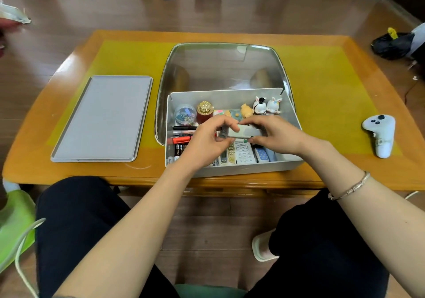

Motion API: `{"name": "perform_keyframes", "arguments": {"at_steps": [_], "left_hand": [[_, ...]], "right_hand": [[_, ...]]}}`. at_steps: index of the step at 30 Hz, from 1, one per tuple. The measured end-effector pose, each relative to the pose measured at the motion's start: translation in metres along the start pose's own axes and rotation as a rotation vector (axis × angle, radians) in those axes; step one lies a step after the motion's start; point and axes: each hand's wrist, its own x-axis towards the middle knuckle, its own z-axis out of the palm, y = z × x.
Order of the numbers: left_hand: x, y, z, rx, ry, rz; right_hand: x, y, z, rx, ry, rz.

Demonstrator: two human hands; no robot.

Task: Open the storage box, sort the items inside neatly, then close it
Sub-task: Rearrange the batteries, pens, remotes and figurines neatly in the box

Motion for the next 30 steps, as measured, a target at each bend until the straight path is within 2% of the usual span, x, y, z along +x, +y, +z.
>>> {"name": "perform_keyframes", "arguments": {"at_steps": [3, 6, 9, 18, 21, 26, 28, 30], "left_hand": [[0.003, -0.003, -0.002, 0.016, 0.025, -0.079], [0.007, -0.007, -0.003, 0.100, 0.032, -0.187], [0.008, -0.008, -0.003, 0.197, 0.016, -0.167], [0.007, -0.006, 0.005, 0.282, 0.029, 0.016], [0.009, -0.007, 0.008, 0.309, 0.032, 0.024], [0.014, -0.011, 0.007, 0.333, 0.018, -0.028], [0.012, -0.014, 0.000, 0.425, 0.077, -0.057], [0.009, -0.016, -0.011, 0.561, 0.211, -0.078]], "right_hand": [[-0.001, -0.002, 0.002, -0.047, 0.142, -0.036], [-0.001, -0.003, 0.005, -0.097, 0.204, -0.074], [-0.002, -0.001, 0.004, -0.120, 0.181, -0.102], [-0.005, -0.006, -0.006, -0.148, 0.083, -0.024], [-0.003, -0.009, -0.008, -0.195, 0.048, -0.041], [0.002, 0.012, -0.018, -0.279, 0.112, 0.003], [0.004, 0.027, -0.022, -0.296, 0.093, 0.054], [0.006, 0.040, -0.025, -0.338, 0.058, 0.099]]}}
